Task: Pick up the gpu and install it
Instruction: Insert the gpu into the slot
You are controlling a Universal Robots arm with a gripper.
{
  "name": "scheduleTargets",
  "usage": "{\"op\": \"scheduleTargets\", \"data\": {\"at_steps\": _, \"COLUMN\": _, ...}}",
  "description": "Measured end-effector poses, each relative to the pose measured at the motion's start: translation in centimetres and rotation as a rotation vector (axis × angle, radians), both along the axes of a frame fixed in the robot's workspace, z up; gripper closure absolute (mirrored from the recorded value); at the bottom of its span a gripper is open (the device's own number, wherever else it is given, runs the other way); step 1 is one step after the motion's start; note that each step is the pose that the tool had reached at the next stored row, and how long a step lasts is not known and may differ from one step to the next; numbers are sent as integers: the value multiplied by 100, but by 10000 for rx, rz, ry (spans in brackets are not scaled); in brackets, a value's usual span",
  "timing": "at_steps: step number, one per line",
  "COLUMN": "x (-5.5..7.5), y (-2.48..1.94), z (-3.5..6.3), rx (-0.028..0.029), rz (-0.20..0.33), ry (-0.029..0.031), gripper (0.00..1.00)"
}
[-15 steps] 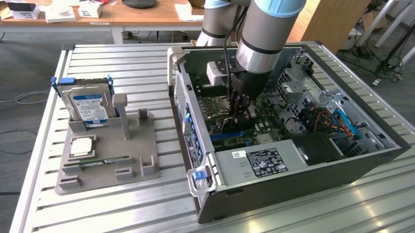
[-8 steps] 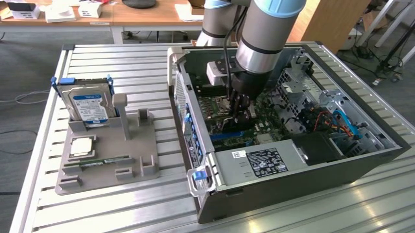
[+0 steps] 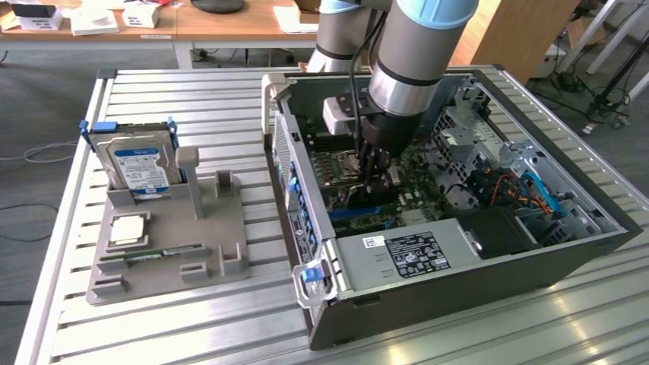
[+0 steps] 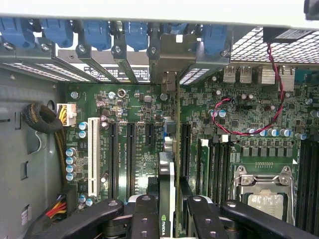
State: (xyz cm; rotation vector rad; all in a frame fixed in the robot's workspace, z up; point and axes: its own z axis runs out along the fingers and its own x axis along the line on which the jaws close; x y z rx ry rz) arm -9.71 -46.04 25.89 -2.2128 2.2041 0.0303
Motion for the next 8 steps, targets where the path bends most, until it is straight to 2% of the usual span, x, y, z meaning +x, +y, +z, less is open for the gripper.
{"op": "scheduleTargets", "data": {"at_steps": 8, "x": 0, "y": 0, "z": -4, "rx": 1, "rz": -56, "ry": 0, "gripper": 73}}
